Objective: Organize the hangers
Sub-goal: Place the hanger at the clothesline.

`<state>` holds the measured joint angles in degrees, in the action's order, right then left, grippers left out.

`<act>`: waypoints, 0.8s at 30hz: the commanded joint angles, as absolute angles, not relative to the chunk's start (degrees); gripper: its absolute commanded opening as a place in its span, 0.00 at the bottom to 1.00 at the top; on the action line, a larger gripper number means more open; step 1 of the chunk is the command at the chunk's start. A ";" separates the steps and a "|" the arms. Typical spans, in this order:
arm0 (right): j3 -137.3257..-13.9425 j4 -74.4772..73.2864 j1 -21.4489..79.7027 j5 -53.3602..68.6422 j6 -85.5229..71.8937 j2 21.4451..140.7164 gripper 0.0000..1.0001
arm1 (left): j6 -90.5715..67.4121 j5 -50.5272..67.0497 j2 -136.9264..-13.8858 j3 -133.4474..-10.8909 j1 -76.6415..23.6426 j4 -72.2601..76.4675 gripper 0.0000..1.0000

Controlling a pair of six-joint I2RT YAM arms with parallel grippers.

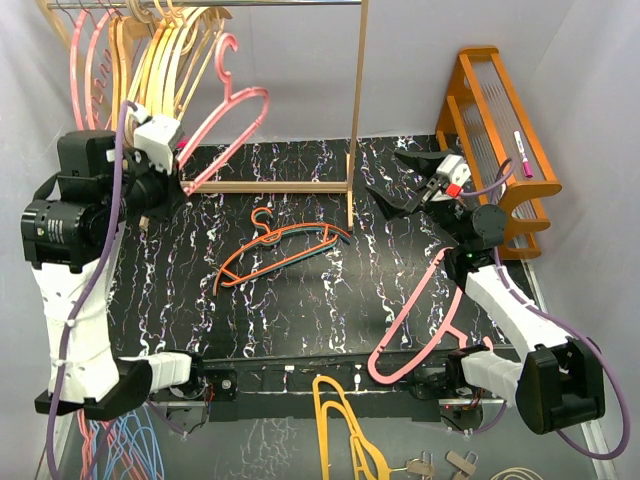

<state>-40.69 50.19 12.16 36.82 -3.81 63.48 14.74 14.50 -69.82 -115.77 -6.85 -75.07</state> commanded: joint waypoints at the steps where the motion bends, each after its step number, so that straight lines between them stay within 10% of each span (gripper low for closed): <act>1: -39.68 53.87 12.13 34.86 -4.01 60.54 0.98 | 5.78 11.03 -71.72 -121.75 -6.59 -69.50 0.00; 24: -37.25 52.29 12.13 35.84 -3.09 59.10 0.98 | 8.66 5.73 -80.68 -131.00 -6.59 -57.73 0.00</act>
<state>-37.58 49.91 12.16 35.97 -3.14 60.34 7.09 7.81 -80.88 -129.03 -6.85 -61.78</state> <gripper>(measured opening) 0.984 0.054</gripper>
